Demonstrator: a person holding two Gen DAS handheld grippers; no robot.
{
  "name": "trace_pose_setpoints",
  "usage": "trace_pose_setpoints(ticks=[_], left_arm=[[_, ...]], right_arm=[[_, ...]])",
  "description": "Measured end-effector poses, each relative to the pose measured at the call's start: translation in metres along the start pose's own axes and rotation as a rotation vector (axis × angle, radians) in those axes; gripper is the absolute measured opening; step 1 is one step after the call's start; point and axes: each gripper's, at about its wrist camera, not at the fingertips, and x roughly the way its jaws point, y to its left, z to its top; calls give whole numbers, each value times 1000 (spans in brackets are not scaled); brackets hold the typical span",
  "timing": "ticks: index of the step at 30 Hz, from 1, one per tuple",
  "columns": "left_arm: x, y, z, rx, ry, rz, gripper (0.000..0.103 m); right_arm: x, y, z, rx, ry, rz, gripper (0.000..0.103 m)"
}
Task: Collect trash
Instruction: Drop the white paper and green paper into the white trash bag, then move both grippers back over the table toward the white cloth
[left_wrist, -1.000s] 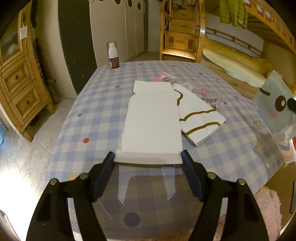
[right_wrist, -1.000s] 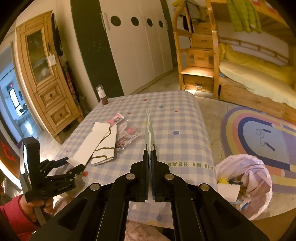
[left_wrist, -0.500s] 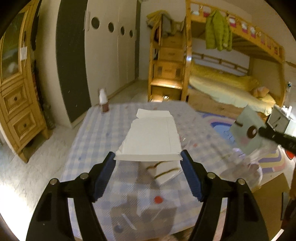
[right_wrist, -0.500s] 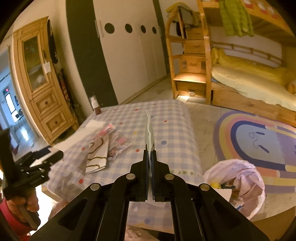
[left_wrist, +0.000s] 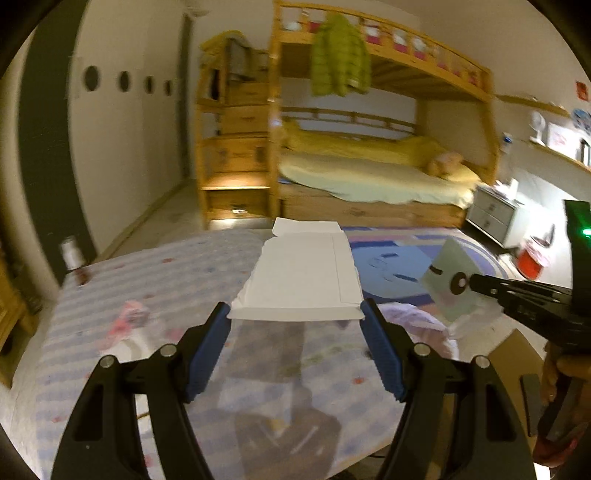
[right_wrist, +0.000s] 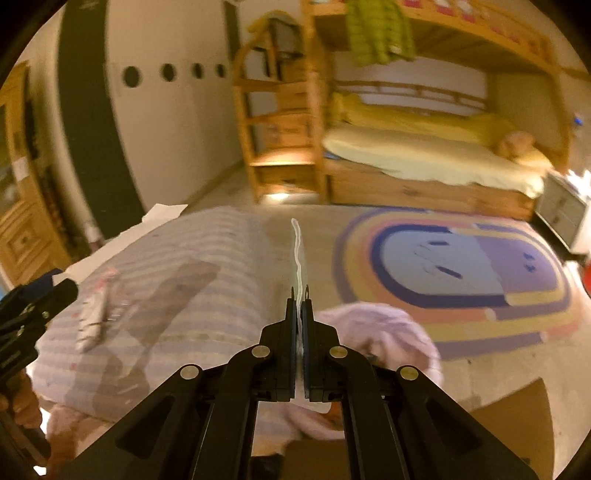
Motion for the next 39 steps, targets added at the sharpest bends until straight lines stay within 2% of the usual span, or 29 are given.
trace_pose_setpoints(ticks=[2, 3, 5, 8, 18, 20, 25, 31, 37, 39], left_arm=[[13, -15, 1, 22, 15, -28, 70], [20, -24, 1, 34, 25, -45, 70], [32, -38, 1, 54, 44, -67, 70], [48, -58, -2, 90, 73, -95, 70], [99, -109, -6, 173, 159, -193, 71], [103, -113, -4, 176, 163, -187, 83], [91, -92, -2, 135, 141, -146, 84], [58, -46, -8, 67, 127, -50, 85], [26, 5, -22, 11, 127, 108, 89], [15, 31, -32, -28, 136, 193, 91]], right_arm=[[17, -18, -1, 14, 36, -30, 7], [22, -23, 0, 20, 46, -36, 18], [28, -37, 0, 52, 46, -53, 32], [23, -54, -1, 109, 21, -52, 35], [5, -85, -3, 175, -24, -71, 39], [2, -87, -2, 175, -31, -74, 41], [-7, -80, -2, 166, -36, -65, 42], [-15, -51, 1, 116, -38, -9, 41], [-19, 8, 2, 27, -26, 81, 42], [-16, 33, 1, -12, -14, 118, 42]])
